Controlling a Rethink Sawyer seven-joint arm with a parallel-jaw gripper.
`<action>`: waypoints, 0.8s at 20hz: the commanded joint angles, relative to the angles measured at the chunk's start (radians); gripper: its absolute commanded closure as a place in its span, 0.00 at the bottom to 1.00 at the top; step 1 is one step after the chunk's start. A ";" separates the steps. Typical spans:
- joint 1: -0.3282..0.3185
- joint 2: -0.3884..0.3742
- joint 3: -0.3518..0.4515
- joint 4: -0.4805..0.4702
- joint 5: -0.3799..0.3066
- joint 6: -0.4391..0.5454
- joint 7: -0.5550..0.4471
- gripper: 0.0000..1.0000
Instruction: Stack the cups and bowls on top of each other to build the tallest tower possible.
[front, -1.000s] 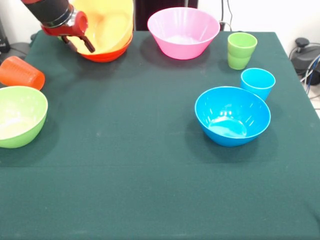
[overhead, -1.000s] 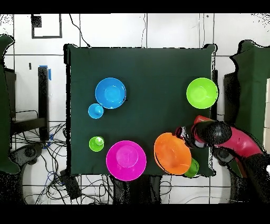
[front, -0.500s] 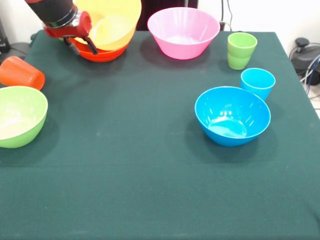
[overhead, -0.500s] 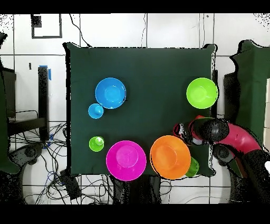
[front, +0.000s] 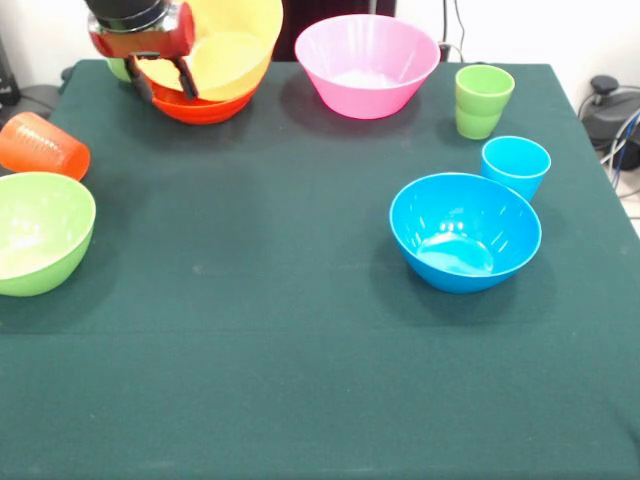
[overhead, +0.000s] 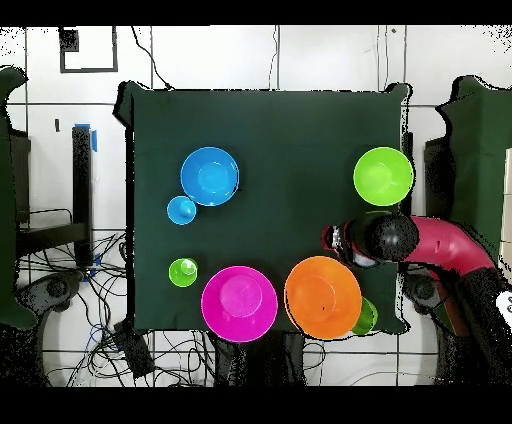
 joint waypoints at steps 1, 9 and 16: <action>0.102 -0.007 0.017 0.050 -0.031 -0.058 -0.021 0.00; 0.214 -0.023 -0.052 0.023 -0.098 -0.078 0.028 0.00; 0.444 -0.073 -0.195 -0.012 -0.124 -0.119 0.266 0.00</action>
